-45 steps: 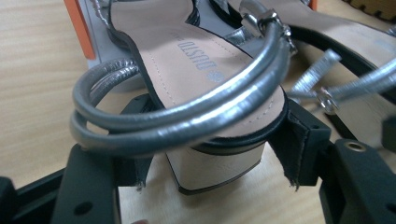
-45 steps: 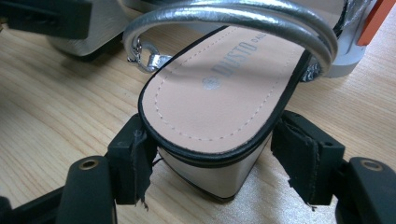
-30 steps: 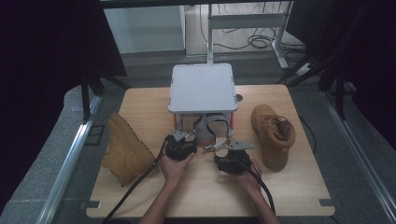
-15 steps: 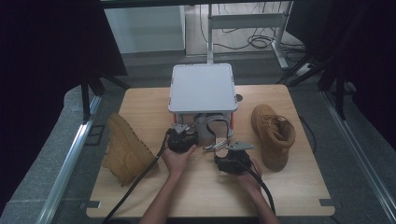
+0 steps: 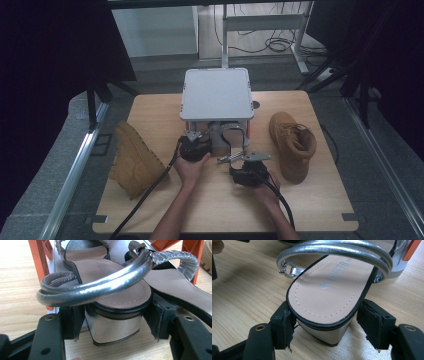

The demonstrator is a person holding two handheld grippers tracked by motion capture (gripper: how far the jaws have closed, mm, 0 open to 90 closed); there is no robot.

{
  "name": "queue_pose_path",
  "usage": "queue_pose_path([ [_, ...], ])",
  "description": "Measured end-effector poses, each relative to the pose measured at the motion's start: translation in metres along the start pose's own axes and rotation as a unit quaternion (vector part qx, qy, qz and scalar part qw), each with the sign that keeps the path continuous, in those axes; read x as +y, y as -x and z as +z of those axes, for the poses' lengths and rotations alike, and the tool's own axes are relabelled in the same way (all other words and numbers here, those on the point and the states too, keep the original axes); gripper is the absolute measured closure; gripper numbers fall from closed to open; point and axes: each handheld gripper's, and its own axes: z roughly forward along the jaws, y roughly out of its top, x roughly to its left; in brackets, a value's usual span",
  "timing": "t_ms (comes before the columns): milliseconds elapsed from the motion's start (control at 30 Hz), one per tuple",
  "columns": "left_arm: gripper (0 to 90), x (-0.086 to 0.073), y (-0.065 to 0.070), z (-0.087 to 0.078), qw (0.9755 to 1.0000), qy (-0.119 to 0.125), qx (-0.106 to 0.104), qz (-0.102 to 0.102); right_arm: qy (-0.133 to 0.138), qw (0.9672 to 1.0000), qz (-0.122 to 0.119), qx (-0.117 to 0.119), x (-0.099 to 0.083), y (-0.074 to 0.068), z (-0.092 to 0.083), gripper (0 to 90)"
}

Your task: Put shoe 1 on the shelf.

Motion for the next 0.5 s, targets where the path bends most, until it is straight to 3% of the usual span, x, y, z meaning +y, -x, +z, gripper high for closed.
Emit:
queue_pose_path([
  [500, 36.8, -0.001, -0.002, 0.014, 0.9998, -0.014, 0.007, 0.009, 0.000, 1.0000, 0.001, 0.001, -0.001, 0.000, 0.000, 33.1],
])
